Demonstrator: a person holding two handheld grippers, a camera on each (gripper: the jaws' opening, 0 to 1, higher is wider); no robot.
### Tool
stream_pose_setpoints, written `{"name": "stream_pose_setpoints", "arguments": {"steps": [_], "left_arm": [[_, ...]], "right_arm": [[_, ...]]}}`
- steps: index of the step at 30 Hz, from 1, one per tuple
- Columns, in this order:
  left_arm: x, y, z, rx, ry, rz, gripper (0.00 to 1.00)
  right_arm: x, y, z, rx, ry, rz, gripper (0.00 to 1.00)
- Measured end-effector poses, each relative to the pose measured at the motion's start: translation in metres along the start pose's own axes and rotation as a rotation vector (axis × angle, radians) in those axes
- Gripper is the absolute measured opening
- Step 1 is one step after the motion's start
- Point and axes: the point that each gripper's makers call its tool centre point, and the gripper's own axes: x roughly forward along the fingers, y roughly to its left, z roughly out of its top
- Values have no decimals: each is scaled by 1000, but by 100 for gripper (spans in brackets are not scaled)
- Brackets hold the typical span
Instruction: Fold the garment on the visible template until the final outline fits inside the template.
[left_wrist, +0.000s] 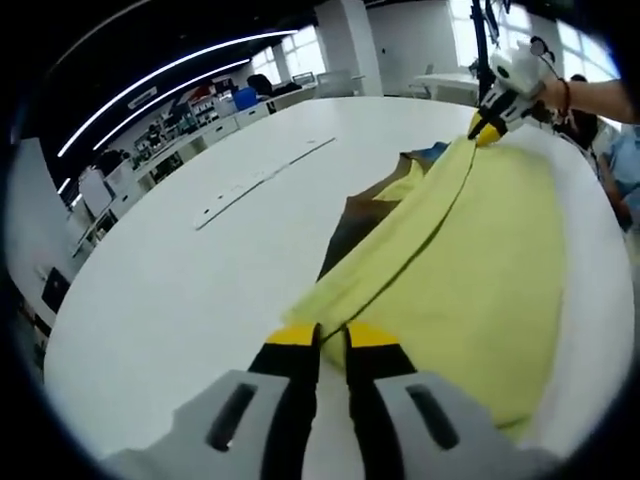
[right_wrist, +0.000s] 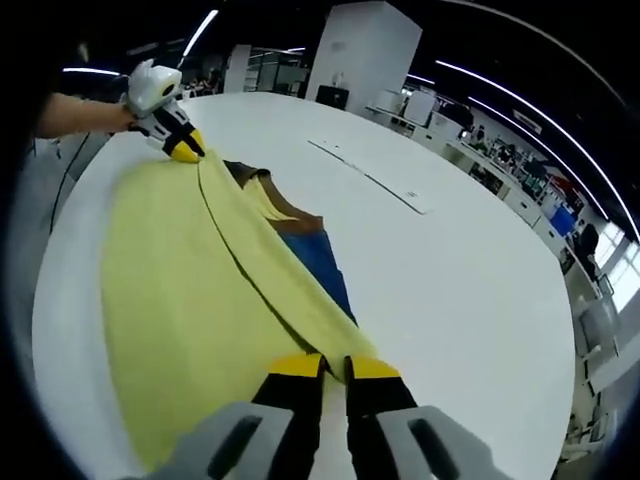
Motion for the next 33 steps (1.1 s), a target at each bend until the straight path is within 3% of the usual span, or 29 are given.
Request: {"name": "stream_pose_setpoints", "arguments": {"steps": [7, 23, 33], "left_arm": [[-1, 1, -2, 4, 3, -41, 8], [3, 9, 1, 35, 22, 12, 0], [-9, 28, 29, -24, -77, 87, 0]], "right_arm": [[-1, 3, -1, -12, 8, 17, 5], [0, -4, 2, 53, -13, -30, 0], [-9, -18, 19, 104, -89, -89, 0]]}}
